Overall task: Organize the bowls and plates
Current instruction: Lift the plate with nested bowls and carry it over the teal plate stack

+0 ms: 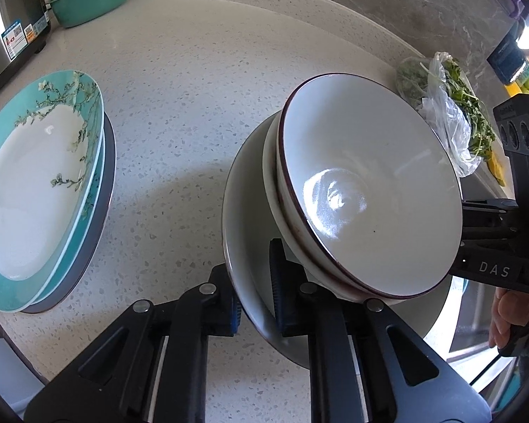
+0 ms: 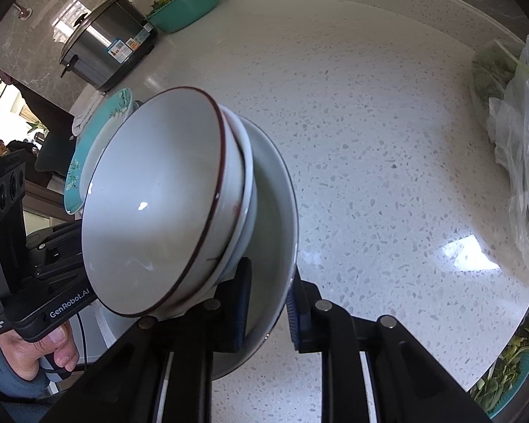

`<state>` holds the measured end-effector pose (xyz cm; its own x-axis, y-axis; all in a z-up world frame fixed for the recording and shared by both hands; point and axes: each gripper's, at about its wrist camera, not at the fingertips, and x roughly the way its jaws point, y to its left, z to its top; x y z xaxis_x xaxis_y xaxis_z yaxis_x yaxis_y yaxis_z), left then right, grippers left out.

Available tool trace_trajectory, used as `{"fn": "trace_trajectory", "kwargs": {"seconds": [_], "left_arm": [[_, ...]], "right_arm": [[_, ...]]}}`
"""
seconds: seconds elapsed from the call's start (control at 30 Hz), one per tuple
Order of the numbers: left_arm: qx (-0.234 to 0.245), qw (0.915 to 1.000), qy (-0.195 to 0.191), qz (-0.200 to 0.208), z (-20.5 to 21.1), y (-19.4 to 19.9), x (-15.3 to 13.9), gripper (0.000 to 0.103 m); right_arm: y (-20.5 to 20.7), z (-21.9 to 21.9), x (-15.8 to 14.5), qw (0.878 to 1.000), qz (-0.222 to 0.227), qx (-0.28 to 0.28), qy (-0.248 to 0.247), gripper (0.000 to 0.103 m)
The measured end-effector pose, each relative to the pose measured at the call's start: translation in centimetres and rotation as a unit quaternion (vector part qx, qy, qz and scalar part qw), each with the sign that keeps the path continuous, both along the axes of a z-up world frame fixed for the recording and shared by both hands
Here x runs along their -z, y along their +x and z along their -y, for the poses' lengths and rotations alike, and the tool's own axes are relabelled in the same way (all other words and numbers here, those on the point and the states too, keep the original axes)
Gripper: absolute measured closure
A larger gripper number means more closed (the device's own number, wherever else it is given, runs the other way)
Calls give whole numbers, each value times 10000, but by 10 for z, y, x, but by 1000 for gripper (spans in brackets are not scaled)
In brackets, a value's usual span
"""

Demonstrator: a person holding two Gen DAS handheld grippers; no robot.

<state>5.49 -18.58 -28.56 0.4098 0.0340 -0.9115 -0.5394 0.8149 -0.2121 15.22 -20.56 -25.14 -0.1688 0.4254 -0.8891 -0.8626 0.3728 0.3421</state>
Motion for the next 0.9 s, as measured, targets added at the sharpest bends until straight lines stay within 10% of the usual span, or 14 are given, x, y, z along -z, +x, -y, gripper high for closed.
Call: {"fn": "trace_trajectory", "kwargs": {"seconds": [0.9], "left_arm": [[-6,9991,190,386,0,-38,-132,91]], "right_arm": [[-36,15,-116,9980,418,-149,455,82]]}}
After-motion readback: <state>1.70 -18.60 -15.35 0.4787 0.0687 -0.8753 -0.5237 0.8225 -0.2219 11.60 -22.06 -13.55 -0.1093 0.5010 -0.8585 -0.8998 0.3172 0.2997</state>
